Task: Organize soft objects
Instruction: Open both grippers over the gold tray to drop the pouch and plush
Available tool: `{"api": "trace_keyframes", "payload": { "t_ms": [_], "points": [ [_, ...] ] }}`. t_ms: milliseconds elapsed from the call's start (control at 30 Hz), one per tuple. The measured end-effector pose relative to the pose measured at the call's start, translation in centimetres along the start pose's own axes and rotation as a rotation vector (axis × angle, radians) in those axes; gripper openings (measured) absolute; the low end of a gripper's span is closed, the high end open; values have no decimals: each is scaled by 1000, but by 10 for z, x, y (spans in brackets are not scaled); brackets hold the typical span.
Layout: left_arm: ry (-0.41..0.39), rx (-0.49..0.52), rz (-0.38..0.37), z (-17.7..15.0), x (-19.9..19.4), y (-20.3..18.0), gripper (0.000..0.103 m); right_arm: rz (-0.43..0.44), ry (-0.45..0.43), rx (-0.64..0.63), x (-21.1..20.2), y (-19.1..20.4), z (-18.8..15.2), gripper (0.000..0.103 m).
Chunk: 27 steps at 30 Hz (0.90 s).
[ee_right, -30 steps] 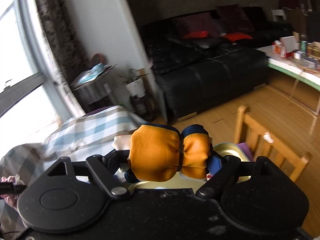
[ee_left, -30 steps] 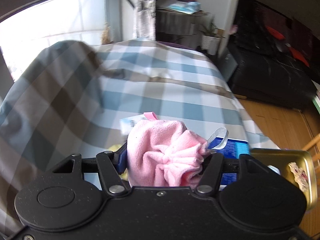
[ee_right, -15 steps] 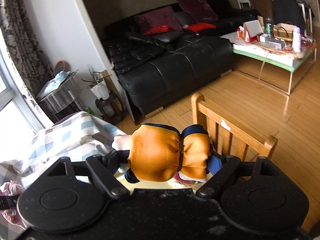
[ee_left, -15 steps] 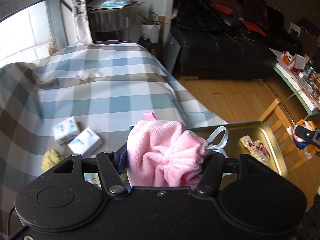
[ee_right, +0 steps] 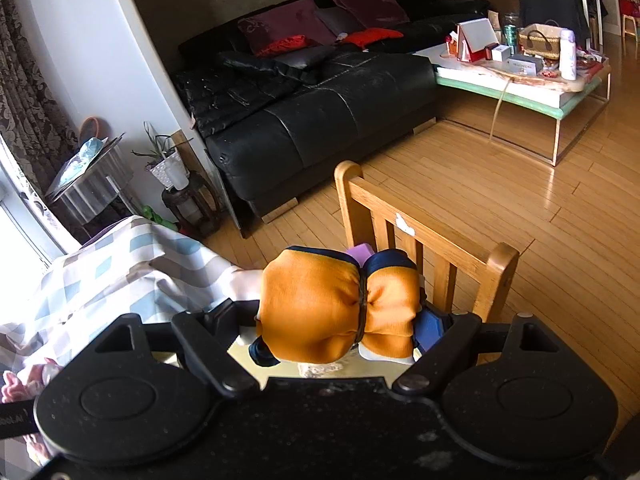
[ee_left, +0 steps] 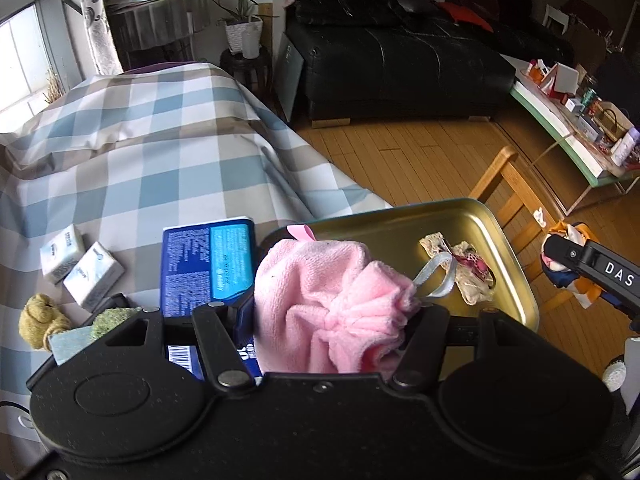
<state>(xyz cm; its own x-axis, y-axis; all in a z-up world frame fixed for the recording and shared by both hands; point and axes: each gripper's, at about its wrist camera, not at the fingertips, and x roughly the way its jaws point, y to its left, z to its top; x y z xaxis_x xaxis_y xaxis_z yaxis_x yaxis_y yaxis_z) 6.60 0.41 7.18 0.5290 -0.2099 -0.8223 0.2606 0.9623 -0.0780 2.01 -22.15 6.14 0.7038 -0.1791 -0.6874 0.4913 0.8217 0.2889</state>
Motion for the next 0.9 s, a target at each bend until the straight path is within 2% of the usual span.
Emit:
{"api": "trace_keyframes", "payload": {
  "t_ms": [200,300,700,800,833,900],
  "points": [
    [0,22,-1,1,7,-14,58,6,9,1,2,-2,-4,84],
    [-18,39,2,2,7,-20,69,8,11,-5,3,-1,-4,84],
    [8,6,39,-3,14,-11,71,61,36,-102,3,9,-11,85],
    [15,-1,48,-5,15,-9,71,90,29,-135,-1,13,-13,90],
    [16,-3,49,-5,15,-9,71,97,25,-143,-3,14,-14,94],
    [17,-4,50,-6,15,-8,71,102,12,-151,-6,16,-14,95]
  ]
}}
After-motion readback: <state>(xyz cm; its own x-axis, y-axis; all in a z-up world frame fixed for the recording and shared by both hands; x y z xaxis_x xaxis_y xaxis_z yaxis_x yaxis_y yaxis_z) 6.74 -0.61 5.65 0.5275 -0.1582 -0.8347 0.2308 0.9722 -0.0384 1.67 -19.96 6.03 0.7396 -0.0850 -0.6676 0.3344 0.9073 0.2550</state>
